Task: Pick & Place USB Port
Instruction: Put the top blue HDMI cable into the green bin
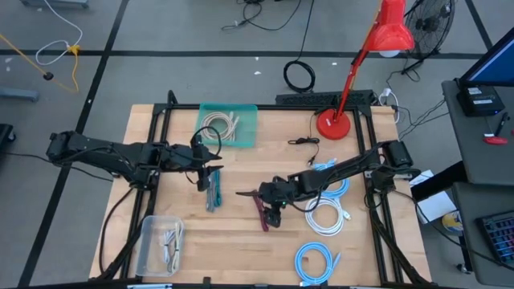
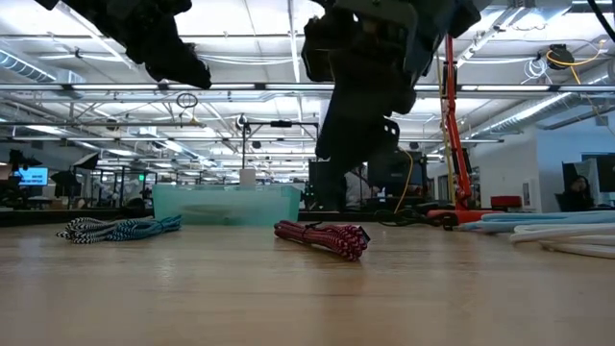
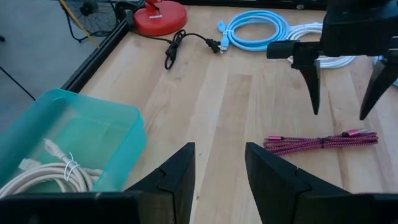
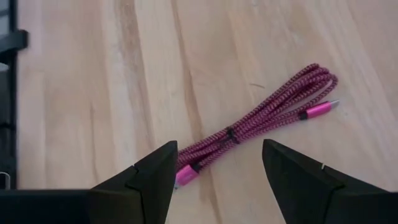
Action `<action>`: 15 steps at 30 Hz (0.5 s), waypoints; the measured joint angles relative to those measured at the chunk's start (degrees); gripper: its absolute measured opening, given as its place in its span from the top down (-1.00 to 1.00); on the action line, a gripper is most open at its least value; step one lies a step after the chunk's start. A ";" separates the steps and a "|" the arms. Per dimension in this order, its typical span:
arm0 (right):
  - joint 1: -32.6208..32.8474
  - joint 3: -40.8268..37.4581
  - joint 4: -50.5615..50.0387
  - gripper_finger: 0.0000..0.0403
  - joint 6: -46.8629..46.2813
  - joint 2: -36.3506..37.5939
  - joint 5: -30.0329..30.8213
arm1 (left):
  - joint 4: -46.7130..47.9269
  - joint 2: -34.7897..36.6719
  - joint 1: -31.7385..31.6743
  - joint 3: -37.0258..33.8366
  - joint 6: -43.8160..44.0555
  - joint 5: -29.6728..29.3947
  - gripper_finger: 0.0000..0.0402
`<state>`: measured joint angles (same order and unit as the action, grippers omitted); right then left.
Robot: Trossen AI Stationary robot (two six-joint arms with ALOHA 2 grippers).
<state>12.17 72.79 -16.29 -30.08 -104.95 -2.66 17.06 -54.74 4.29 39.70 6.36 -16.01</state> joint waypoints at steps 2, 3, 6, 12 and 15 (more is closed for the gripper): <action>0.12 0.00 0.05 -0.12 1.17 -0.02 0.07 | 0.32 0.00 0.00 0.00 0.01 0.00 0.28; 0.26 0.00 0.17 -0.12 1.85 -0.02 0.17 | 0.73 0.00 0.00 0.01 0.03 0.01 0.28; 1.04 0.00 -1.28 -0.12 2.93 0.04 0.53 | 1.32 0.00 -0.02 0.00 0.27 0.03 0.28; 1.21 0.00 -20.33 -0.12 -1.17 0.35 15.04 | 1.36 0.00 0.00 0.00 1.32 0.04 0.28; 0.42 0.00 -31.78 -0.12 -8.50 0.52 21.10 | 1.37 0.00 0.00 0.00 1.32 0.04 0.28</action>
<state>12.59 72.79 -48.07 -38.57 -104.42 18.43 18.43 -54.74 4.29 39.70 7.68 -15.97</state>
